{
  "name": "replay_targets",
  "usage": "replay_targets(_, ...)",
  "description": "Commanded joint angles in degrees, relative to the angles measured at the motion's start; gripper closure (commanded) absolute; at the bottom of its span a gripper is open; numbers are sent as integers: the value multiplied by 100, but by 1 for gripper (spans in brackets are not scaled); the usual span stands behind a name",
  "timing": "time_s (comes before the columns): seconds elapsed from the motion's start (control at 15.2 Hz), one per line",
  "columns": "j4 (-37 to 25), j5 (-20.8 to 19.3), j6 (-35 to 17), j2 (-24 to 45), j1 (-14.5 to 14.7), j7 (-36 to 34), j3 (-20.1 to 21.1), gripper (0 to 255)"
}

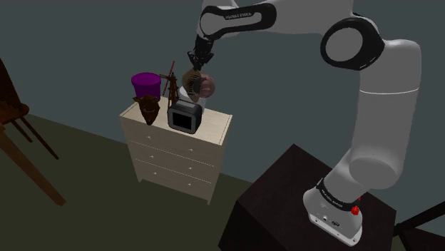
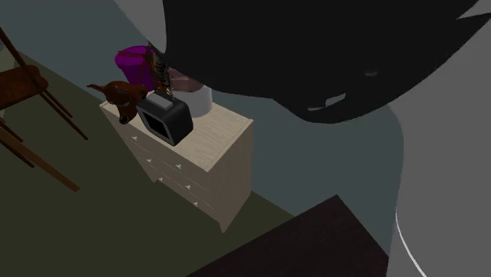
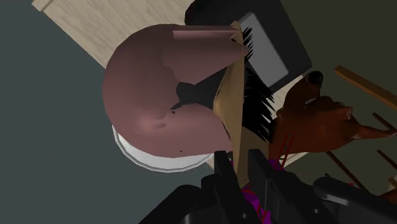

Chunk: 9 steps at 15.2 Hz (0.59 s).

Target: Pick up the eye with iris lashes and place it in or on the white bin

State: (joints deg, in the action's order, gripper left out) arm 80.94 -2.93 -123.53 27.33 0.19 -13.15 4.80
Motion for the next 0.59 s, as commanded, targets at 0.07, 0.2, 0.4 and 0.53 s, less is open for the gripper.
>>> replay_targets(0.07,-449,-24,66,364,26,-7,-11,255)
replay_targets(0.2,-331,-28,-75,387,24,-11,-14,255)
replay_targets(0.4,-176,-35,-279,436,24,-18,-19,255)
replay_targets(0.53,-81,-39,-412,474,25,-22,-23,255)
